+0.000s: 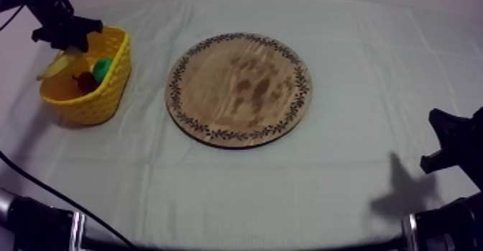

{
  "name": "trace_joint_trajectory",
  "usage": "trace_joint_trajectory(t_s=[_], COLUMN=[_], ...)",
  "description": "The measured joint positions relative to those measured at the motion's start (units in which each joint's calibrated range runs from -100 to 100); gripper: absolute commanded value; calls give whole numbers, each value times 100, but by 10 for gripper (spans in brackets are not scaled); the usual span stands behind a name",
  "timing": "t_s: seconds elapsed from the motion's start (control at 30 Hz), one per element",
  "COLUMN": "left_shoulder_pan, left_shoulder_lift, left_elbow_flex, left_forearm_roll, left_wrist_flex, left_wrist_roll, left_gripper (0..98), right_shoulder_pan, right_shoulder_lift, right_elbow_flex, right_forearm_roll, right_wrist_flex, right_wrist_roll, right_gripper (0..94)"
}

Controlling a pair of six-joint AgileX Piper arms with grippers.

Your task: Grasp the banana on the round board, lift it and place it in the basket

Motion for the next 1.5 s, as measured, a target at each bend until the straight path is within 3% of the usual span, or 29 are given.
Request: trace_joint_trajectory(t_s=[0.07, 0.17, 0.3, 0.43, 0.57, 0.9, 1.1, 1.33, 1.5], left_shoulder_pan=[19, 27, 31, 44, 44, 49, 65, -5, -40], left_shoulder_lift=[-21, -27, -42, -53, -65, -305, -665, -1281, -1961], left_elbow_flex=[9, -16, -46, -134, -226, -390, -560, -603, -275], left_forearm_roll=[0, -6, -33, -49, -49, -49, -62, -39, 77], left_wrist_flex=[0, -3, 6, -5, -13, -181, -213, -414, -691], left_wrist_roll=[8, 92, 254, 311, 304, 252, 282, 158, 29], left_gripper=[293, 503, 697, 772, 782, 642, 485, 208, 116], right_shoulder_pan=[0, 0, 0, 0, 0, 0, 0, 0, 0], right_shoulder_lift=[0, 0, 0, 0, 0, 0, 0, 0, 0], right_elbow_flex=[0, 0, 0, 0, 0, 0, 0, 0, 0], right_forearm_roll=[0, 0, 0, 0, 0, 0, 0, 0, 0], right_wrist_flex=[0, 0, 0, 0, 0, 0, 0, 0, 0], right_wrist_roll=[0, 0, 0, 0, 0, 0, 0, 0, 0], right_gripper=[3, 3, 3, 3, 3, 3, 3, 3, 3])
